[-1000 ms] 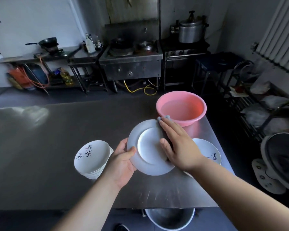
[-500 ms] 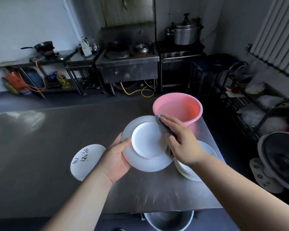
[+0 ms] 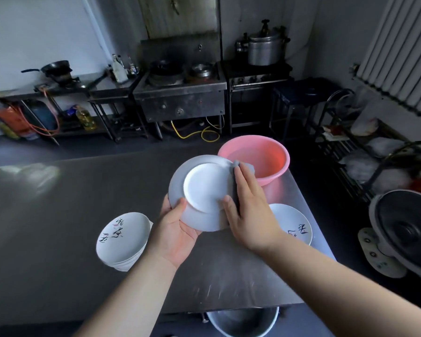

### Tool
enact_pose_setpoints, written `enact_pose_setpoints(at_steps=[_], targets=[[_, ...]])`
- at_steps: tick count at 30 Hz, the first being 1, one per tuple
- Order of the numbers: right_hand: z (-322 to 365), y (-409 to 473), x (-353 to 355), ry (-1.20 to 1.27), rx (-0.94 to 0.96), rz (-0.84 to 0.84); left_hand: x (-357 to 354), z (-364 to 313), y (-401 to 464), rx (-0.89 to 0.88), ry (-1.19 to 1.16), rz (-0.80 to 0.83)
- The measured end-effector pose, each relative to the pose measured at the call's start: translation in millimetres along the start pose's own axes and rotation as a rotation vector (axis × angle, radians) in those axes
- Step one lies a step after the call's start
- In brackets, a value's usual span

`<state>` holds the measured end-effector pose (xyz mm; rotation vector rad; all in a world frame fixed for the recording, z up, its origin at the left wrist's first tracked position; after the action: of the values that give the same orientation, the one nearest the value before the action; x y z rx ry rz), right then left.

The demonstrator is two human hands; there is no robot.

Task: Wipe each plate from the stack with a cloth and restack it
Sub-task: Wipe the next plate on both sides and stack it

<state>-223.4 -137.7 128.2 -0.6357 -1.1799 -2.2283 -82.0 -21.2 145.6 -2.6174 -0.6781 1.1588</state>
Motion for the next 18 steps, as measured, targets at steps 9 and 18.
enact_pose_setpoints(at_steps=[9, 18], targets=[[4, 0, 10, 0.293, -0.188, -0.350, -9, -4, -1, 0.112, 0.099, 0.088], [12, -27, -3, 0.085, 0.005, -0.010, 1, -11, -2, 0.064, 0.101, 0.003]])
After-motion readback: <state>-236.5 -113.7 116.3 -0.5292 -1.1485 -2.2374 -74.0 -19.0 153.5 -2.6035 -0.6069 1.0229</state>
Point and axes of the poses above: each hand's wrist, its own y-axis towards the middle knuckle, its own x-axis out of the back of the hand, z = x × y, the point moved 1 cm from there along y, towards the middle knuckle, and after that the axes turned 15 degrees about x, right-handed, at the moved point
